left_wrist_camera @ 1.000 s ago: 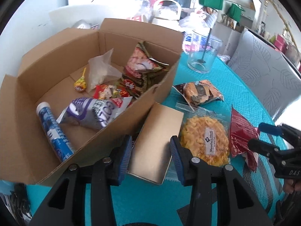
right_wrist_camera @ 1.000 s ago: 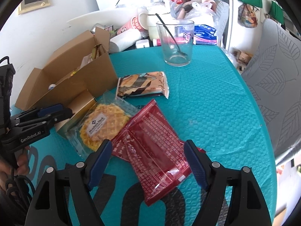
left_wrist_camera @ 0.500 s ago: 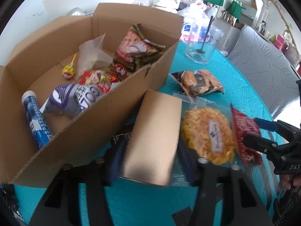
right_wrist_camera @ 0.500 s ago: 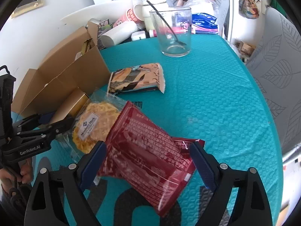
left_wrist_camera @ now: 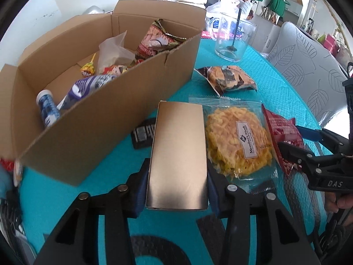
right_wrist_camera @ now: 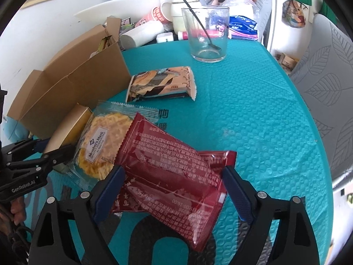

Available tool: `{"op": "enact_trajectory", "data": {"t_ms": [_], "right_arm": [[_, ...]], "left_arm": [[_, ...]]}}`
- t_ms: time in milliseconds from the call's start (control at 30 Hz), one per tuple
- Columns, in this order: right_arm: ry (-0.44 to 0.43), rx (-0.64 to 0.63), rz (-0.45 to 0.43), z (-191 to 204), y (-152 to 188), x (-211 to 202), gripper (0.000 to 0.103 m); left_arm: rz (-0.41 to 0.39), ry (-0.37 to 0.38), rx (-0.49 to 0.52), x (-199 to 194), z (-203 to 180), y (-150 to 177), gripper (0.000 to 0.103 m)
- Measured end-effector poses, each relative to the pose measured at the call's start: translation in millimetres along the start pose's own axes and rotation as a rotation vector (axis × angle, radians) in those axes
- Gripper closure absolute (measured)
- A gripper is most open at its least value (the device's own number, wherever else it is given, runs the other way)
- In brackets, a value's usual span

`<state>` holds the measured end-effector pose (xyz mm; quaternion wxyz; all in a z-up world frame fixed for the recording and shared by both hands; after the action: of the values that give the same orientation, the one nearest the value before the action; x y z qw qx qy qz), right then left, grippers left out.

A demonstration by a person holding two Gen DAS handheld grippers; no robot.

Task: Organize snacks
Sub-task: 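Grasp the gold box with left tool while right tool grasps red bag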

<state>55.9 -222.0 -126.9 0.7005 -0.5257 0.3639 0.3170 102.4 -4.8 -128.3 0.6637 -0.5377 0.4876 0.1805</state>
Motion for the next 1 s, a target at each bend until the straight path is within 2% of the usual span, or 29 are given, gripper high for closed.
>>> {"op": "enact_trajectory", "data": {"t_ms": [133, 633, 867, 1000], "right_arm": [[-0.004, -0.016, 0.000, 3.0, 8.2, -6.4, 0.019], [-0.045, -0.014, 0.017, 8.3, 48.6, -37.2, 0.019], [0.027, 0.005, -0.032, -6.8, 61.2, -63.4, 0.016], [0.076, -0.031, -0.010, -8.0, 71.5, -64.3, 0.016]], "left_arm": [[0.004, 0.002, -0.021, -8.3, -0.5, 9.1, 0.059], [0.022, -0.012, -0.034, -34.5, -14.5, 46.3, 0.059], [-0.009, -0.051, -0.025, -49.1, -24.5, 53.5, 0.059], [-0.004, -0.070, -0.021, -51.4, -29.6, 59.0, 0.059]]}}
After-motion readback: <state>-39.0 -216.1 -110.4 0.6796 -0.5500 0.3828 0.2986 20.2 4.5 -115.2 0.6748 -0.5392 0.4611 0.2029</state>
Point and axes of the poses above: each gripper's, at about its wrist camera, not at the fingertips, and x roughly the way its jaws point, z to its left, y to its underside, the point moved 3 cm from there along x, roughly the way its jaws point, and after that the axes turned 4 degrees about x, right-handed, at the moved point
